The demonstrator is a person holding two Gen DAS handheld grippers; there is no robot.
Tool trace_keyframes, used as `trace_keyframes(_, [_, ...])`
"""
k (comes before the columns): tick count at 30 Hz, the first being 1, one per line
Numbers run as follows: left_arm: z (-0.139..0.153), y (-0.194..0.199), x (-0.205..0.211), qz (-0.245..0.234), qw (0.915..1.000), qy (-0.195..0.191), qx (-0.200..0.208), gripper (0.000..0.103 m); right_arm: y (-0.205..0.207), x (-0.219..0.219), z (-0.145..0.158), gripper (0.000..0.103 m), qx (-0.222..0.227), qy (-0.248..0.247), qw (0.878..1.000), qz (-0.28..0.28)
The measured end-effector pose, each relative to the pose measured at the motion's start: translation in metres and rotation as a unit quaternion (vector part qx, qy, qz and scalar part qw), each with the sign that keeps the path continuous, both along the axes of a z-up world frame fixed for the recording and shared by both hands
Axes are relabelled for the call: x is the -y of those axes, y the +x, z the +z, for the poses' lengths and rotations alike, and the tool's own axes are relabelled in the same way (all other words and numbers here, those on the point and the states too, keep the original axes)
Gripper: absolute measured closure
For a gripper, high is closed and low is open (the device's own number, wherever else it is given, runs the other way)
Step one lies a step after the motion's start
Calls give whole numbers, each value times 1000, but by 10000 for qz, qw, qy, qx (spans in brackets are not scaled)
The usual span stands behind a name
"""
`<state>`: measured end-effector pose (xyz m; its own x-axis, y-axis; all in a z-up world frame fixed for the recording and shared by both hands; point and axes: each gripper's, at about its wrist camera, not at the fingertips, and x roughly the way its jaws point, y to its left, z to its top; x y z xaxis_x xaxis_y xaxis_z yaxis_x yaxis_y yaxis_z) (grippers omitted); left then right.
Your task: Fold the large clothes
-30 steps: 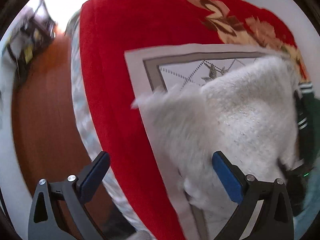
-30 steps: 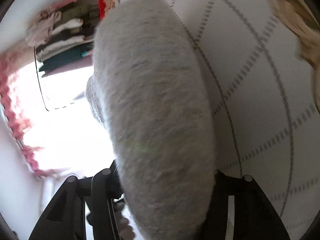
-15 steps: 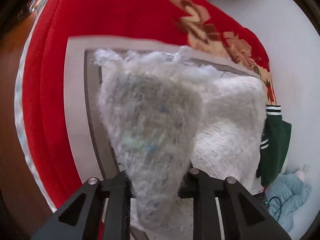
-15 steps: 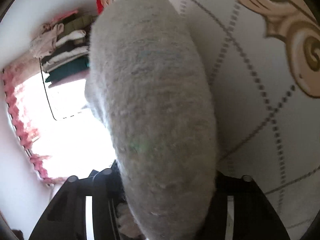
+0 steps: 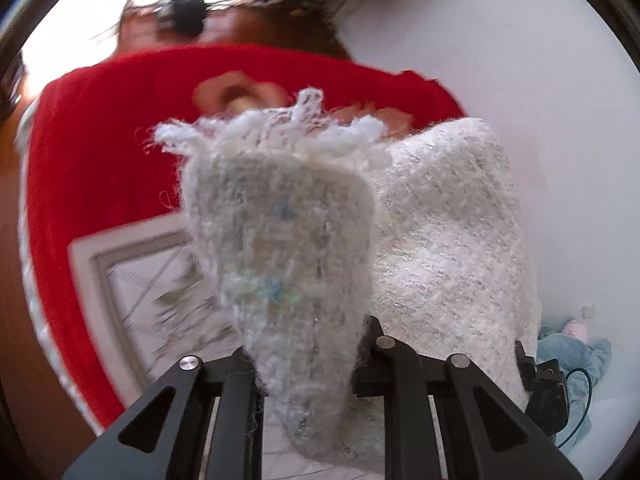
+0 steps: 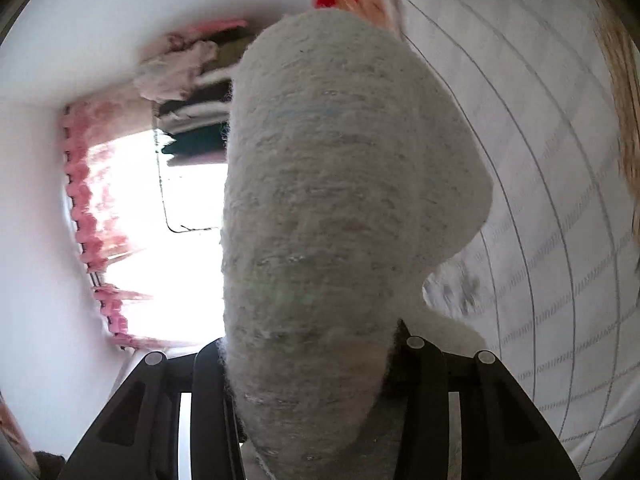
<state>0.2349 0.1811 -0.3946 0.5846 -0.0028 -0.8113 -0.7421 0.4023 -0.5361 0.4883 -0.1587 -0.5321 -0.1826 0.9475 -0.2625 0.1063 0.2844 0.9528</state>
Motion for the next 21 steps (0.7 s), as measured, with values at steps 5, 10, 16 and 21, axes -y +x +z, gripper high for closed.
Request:
trace_keyframes(5, [31,110,14,-535,9977,129,392,89,85,30,55,58,358,145,9982,-452])
trace_keyframes(10, [33,246,51,-1039,9912,212,788,89,187,84,84,58,742,150,9926,-950])
trace_keyframes(16, [-6,390,115,-1760,9794,144,978,89,311,161,54,58,759,65,9856,-1511])
trace_keyframes(21, [-73,453,175,-2407,9698,184,336,84,362,256,-29,56,215,-655,9801,-1862])
